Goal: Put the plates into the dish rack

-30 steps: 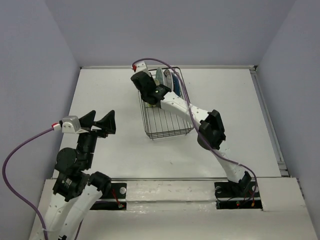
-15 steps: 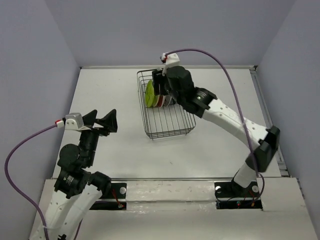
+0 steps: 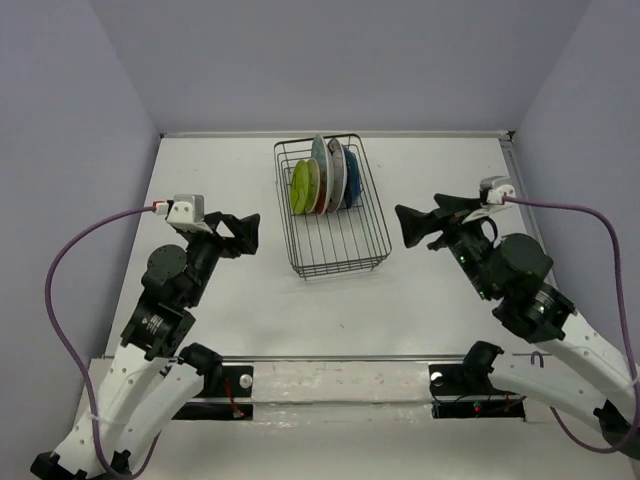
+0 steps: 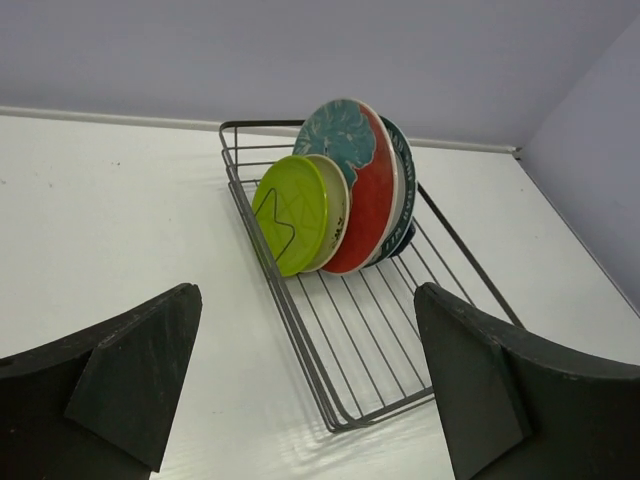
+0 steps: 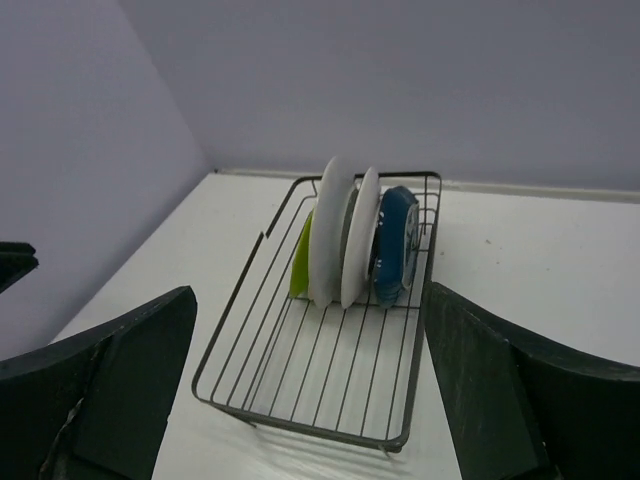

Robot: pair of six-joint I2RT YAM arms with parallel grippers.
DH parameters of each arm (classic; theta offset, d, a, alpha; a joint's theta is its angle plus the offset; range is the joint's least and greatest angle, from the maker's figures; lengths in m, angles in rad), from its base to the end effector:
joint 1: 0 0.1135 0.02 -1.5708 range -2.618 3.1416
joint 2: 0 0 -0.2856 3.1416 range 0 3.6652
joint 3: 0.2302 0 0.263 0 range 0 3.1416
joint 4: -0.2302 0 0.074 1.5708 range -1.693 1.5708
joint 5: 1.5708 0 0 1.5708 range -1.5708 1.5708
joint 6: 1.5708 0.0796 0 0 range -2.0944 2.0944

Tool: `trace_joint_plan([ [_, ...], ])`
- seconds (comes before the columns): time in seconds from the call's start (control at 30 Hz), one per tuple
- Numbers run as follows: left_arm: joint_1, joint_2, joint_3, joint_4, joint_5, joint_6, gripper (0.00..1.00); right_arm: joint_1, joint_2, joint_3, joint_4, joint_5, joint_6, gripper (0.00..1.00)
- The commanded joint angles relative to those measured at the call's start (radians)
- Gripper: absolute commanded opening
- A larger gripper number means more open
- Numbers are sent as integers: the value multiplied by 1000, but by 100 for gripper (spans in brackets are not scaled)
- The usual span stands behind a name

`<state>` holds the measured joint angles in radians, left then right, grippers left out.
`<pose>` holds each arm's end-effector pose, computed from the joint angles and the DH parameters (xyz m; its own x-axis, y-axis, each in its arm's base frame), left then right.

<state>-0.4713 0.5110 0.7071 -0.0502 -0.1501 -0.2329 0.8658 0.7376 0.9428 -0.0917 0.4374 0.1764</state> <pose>0.1492 -0.0627 0.3841 0.0528 -0.2831 -0.9576 0.3385 0.9073 -0.2495 0.1503 0.1246 0.4330 -0.0010 0.2442 -0.9697 -0.4236 0.8783 0.2216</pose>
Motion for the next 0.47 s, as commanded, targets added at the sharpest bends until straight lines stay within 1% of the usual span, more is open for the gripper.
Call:
trace_joint_plan([
  [0.0,-4,-22,117,30,50,-6,99,9,-119,-58,47,55,-21,100],
  [0.07,-4,-29,140,32,57,-8,99,9,-148,-58,-6,37,-26,100],
  [0.17,-4,-40,144,32,57,-5,99,9,-149,-47,-60,50,-17,100],
  [0.43,-4,-65,130,9,92,-5,99,9,-158,-4,-71,8,-14,100],
])
